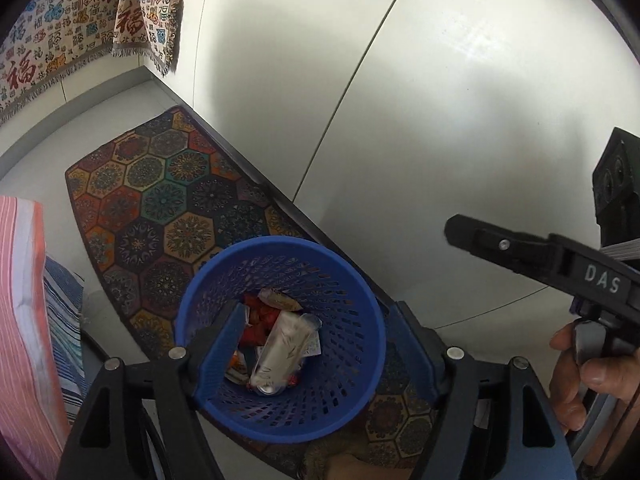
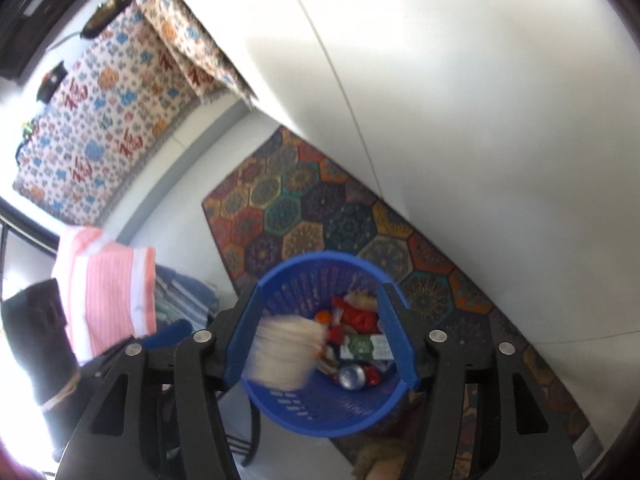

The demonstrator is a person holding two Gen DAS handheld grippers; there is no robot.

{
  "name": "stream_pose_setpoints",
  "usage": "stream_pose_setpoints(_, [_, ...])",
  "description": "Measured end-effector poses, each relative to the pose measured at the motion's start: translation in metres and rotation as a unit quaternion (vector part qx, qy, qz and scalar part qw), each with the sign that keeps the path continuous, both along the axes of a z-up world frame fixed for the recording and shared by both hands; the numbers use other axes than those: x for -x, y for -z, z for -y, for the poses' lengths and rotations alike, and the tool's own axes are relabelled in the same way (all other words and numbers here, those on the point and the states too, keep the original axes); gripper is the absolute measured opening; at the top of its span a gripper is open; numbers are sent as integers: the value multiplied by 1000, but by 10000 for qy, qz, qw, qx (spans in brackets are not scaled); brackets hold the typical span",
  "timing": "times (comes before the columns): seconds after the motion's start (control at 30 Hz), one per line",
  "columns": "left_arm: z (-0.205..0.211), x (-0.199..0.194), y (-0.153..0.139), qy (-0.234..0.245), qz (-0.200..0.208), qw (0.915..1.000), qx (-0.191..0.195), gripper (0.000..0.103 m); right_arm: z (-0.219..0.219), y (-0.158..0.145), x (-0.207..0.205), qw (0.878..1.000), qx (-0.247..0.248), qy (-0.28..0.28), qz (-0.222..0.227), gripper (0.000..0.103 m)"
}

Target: Collect trash

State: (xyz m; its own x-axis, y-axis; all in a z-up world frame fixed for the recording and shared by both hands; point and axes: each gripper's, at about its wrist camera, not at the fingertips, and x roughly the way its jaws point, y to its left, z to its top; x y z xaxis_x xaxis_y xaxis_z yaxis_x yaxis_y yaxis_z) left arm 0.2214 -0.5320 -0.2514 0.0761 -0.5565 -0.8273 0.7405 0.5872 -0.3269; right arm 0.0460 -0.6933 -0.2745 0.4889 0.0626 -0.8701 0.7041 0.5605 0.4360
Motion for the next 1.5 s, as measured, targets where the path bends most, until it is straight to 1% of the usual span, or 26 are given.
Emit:
stream_pose_setpoints(0.07, [-3,5,-5,0,187,9998,-44,76,1,-4,1,10000,51,17,16,64])
stream_pose_setpoints(0.1, [-4,8,-8,-42,336,9994,-112,76,1,-6,3,10000,71,29,43,66])
stream_pose_setpoints(0.17, [-13,18,-20,-215,690,9970,-266,76,-1,-14,7,9998,148,43,126,75])
stream_pose_setpoints(0.2, [-20,23,-29,-302,829,9958,-249,76,-5,-20,10,9996,239,56,129,84])
stream_pose_setpoints(0.23, [-29,29,-39,-393,942,9946,-194,76,-9,-26,13,9993,331,52,171,92])
stream_pose_setpoints(0.27, [-40,34,-49,-489,1037,9934,-87,76,-14,-33,18,9989,418,34,208,96])
stream_pose_setpoints(0.3, [-51,40,-59,-571,1138,9918,52,76,-20,-41,23,9985,498,3,234,102])
stream_pose_setpoints(0.37, [-71,53,-82,-644,1409,9878,155,77,-35,-55,34,9972,686,-66,274,102])
stream_pose_setpoints(0.4, [-80,60,-91,-599,1476,9871,166,82,-43,-61,41,9964,796,-98,267,102])
stream_pose_setpoints(0.47, [-99,73,-107,-481,1471,9875,293,84,-65,-76,54,9950,960,-177,226,103])
stream_pose_setpoints(0.5, [-107,79,-112,-438,1443,9882,259,88,-76,-82,61,9943,1029,-233,170,103])
stream_pose_setpoints(0.53, [-113,85,-117,-407,1428,9887,184,96,-87,-89,67,9932,1128,-293,75,103])
stream_pose_setpoints(0.6, [-127,98,-126,-460,1508,9874,109,103,-108,-104,80,9894,1393,-402,-95,103])
stream_pose_setpoints(0.7, [-146,114,-136,-553,1677,9842,156,103,-129,-123,96,9867,1531,-551,-19,103])
stream_pose_setpoints(0.8, [-157,125,-146,-673,1774,9817,124,103,-139,-134,107,9856,1596,-552,-71,103])
stream_pose_setpoints(0.87, [-162,130,-150,-700,1805,9811,-41,103,-144,-139,112,9859,1567,-582,-94,103])
stream_pose_setpoints(0.93, [-165,137,-153,-668,1936,9788,-107,103,-149,-142,115,9866,1507,-602,-142,103])
stream_pose_setpoints(1.0, [-170,141,-155,-796,2002,9763,-202,103,-153,-144,117,9871,1443,-674,-154,103])
stream_pose_setpoints(1.2, [-179,142,-161,-752,1762,9812,-237,103,-168,-151,120,9854,1469,-804,-312,103])
stream_pose_setpoints(1.5, [-186,143,-162,-715,1618,9841,-167,103,-174,-150,127,9856,1434,-792,-408,103])
